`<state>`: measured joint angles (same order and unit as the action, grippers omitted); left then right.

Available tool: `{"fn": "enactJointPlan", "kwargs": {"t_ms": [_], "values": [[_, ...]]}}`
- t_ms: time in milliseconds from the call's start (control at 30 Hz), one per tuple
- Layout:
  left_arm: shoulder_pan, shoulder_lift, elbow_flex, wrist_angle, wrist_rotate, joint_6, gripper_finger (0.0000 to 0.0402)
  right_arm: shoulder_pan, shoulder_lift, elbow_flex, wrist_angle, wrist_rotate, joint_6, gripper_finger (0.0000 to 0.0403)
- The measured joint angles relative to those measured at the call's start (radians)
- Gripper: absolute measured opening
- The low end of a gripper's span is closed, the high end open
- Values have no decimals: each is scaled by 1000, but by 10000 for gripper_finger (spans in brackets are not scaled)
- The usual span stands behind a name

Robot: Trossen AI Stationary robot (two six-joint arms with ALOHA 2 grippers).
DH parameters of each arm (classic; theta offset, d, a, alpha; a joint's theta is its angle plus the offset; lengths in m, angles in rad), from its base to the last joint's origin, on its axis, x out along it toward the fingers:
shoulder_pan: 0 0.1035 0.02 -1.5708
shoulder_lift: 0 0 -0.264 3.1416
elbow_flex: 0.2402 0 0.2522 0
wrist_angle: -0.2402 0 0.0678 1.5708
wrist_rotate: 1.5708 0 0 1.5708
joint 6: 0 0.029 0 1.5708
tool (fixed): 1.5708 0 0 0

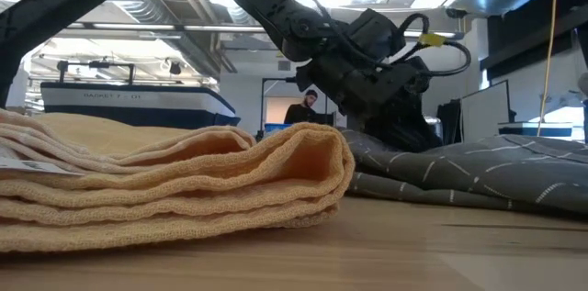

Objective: Fold towel
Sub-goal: Fold the gray pattern towel

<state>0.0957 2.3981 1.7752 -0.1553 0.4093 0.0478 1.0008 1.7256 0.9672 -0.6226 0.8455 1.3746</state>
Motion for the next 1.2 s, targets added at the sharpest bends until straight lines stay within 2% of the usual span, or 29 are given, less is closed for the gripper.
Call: {"fn": "enactJointPlan", "kwargs": {"t_ms": [67,233,400,767,1200], "values": [[-3,0,0,1,-32,17,192,0,0,0,0,0,0,5],[-4,3,0,6,-215,31,193,0,0,0,0,0,-1,5],[-6,6,0,-16,-211,55,186,0,0,0,0,0,-2,5],[-15,7,0,41,-209,82,117,0,0,0,0,0,-2,5],[-31,7,0,45,-208,118,113,0,0,0,0,0,-2,5]]}}
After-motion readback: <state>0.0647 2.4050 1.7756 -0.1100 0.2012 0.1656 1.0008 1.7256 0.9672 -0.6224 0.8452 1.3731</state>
